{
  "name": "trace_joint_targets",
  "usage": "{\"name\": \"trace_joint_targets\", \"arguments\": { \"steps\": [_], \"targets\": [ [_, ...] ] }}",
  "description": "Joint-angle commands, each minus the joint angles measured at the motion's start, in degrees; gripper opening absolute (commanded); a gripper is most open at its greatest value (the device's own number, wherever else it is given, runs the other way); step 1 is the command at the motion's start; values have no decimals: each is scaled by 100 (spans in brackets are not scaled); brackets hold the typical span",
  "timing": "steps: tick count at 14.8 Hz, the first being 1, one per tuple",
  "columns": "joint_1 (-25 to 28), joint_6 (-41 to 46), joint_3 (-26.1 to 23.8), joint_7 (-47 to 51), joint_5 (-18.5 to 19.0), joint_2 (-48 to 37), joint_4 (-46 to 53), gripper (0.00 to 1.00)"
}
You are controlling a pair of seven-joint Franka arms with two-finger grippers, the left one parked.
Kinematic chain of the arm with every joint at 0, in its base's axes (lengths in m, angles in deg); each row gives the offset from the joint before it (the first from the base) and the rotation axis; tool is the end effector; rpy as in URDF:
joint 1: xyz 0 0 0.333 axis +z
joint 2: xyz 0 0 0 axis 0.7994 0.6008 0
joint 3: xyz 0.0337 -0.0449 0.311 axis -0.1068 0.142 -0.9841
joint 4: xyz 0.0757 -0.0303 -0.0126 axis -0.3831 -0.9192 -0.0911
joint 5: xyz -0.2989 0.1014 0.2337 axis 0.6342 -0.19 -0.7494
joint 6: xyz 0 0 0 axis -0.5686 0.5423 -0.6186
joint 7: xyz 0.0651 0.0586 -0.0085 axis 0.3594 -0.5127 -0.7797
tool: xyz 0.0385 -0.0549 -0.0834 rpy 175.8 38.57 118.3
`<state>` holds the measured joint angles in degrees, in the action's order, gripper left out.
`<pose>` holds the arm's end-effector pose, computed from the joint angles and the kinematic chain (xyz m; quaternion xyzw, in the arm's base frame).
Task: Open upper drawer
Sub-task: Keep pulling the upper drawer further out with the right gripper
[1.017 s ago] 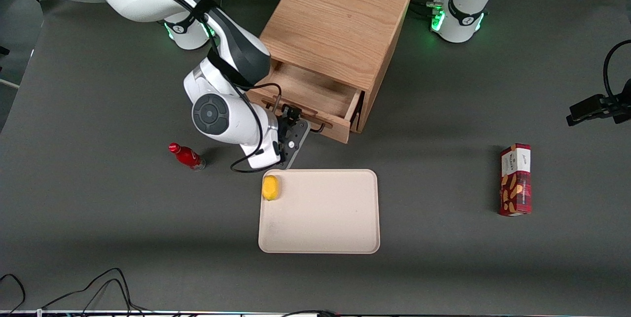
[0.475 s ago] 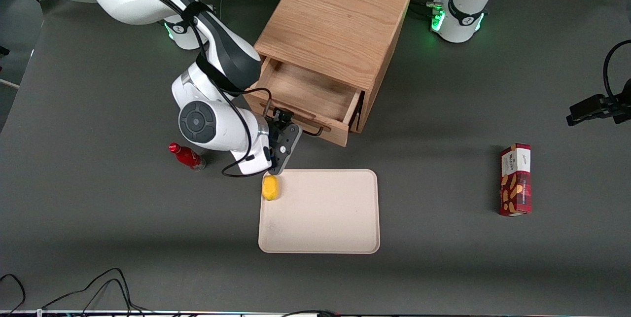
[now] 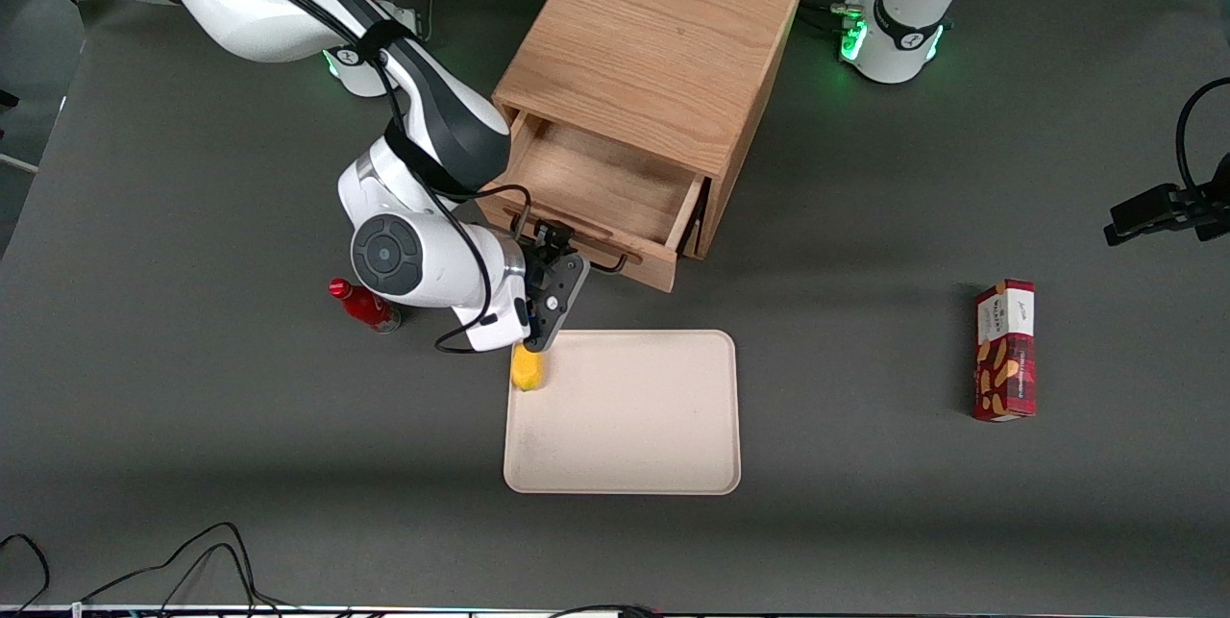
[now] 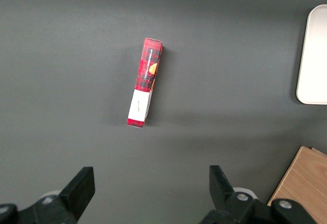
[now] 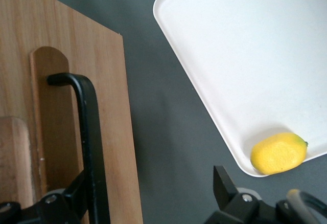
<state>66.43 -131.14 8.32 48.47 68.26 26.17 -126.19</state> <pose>0.6075 0.3781 0.3805 -0.8635 -0.4673 0.0432 0.1846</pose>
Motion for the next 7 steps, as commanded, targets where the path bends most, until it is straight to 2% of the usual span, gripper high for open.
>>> {"name": "trace_joint_targets", "arguments": {
  "steps": [1,7],
  "targets": [
    [35,96,12,-99,69,218,377,100],
    [97,96,205,-116,69,279,553,100]
  ]
}}
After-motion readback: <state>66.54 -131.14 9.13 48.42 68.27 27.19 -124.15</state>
